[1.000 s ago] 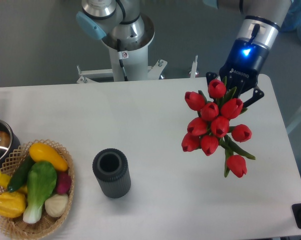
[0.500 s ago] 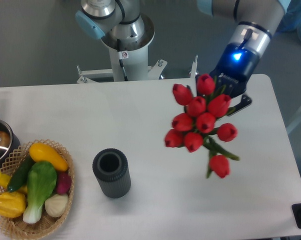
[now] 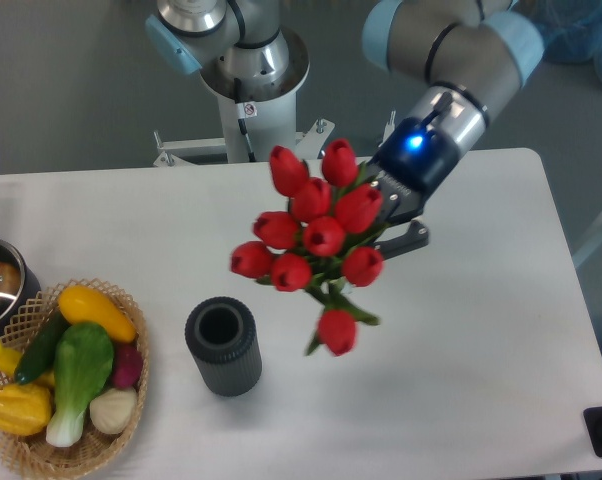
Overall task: Insert the flowers into the vase
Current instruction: 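Carry the red tulip bunch with the gripper over the grey vase, then lower the tulip stems down into the grey vase opening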
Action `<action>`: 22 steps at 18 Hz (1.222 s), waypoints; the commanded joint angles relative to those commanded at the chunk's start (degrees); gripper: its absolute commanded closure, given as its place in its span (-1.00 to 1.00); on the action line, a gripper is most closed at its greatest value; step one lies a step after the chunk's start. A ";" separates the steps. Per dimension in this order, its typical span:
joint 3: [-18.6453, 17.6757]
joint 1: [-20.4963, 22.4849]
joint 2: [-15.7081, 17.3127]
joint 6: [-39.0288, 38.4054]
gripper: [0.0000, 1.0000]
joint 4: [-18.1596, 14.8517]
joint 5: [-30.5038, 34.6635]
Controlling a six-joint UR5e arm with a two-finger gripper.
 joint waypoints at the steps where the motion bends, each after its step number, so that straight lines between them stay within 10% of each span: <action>1: -0.09 -0.08 -0.44 0.00 0.53 0.36 -2.46; 22: -2.29 -9.14 -3.43 2.90 0.65 1.94 -7.23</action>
